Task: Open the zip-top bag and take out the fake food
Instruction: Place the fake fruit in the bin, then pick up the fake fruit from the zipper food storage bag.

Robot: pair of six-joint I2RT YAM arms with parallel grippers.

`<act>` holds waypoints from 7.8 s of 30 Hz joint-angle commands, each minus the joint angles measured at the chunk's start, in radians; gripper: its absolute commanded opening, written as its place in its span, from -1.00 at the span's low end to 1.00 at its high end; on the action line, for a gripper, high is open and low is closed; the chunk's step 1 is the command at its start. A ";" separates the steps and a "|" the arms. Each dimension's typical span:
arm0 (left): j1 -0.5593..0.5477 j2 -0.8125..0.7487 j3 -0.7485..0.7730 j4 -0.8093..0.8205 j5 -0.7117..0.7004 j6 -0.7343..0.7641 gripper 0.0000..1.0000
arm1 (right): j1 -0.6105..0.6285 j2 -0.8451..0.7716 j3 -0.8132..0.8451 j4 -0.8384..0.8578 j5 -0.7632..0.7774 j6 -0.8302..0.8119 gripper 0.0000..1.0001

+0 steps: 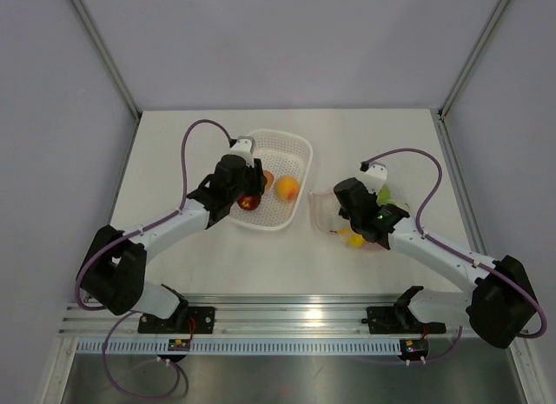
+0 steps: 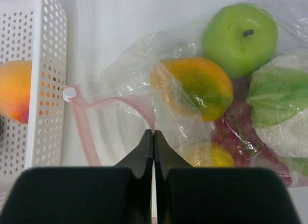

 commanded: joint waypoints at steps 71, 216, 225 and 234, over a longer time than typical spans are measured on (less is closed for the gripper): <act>-0.480 0.375 -0.018 0.710 0.164 0.372 0.24 | -0.008 -0.300 -0.117 0.160 -0.075 -0.052 -1.00; -0.581 0.665 0.327 0.351 0.379 0.576 -0.51 | -0.355 -0.363 -0.307 -0.205 -0.330 0.337 -0.53; -0.581 0.601 0.399 0.095 0.160 0.542 -0.52 | -0.354 -0.412 -0.336 -0.210 -0.299 0.378 -0.52; -0.581 0.503 0.395 0.004 0.138 0.518 -0.52 | -0.354 -0.406 -0.346 -0.190 -0.311 0.351 -0.56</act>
